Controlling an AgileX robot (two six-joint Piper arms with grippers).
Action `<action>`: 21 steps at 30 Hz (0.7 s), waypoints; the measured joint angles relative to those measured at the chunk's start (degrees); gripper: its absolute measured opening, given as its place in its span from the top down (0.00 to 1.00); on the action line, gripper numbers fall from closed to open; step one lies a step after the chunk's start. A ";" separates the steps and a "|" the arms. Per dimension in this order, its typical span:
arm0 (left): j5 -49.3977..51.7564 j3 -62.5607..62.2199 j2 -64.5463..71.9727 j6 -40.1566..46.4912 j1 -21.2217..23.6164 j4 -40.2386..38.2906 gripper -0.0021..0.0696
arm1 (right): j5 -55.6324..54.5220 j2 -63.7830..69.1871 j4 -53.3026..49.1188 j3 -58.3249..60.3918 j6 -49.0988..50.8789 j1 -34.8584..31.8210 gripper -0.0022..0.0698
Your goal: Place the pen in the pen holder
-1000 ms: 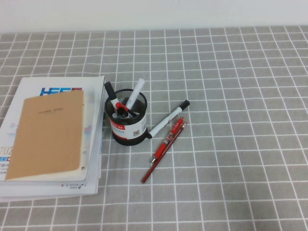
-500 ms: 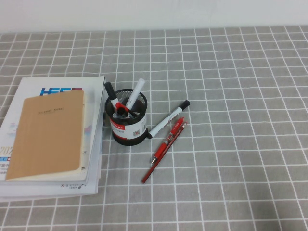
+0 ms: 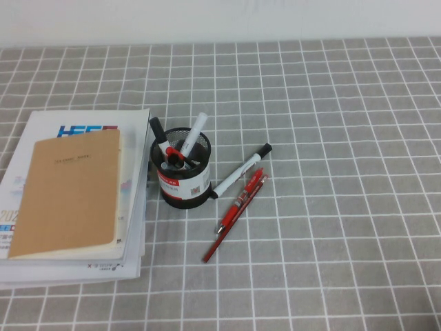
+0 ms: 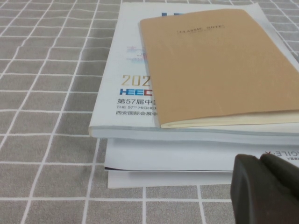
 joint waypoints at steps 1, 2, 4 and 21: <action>0.00 0.00 0.00 0.00 0.00 0.00 0.98 | -0.01 0.00 0.00 0.12 0.80 0.10 0.99; 0.00 0.00 0.00 0.00 0.00 0.00 0.98 | -0.01 0.00 -0.11 0.22 1.32 0.41 0.99; 0.00 0.00 0.00 0.00 0.00 0.00 0.98 | -0.01 -0.02 -0.19 0.21 1.81 1.51 0.99; 0.00 0.00 0.00 0.00 0.00 0.00 0.98 | -0.01 -0.02 -0.19 0.21 4.96 9.78 0.99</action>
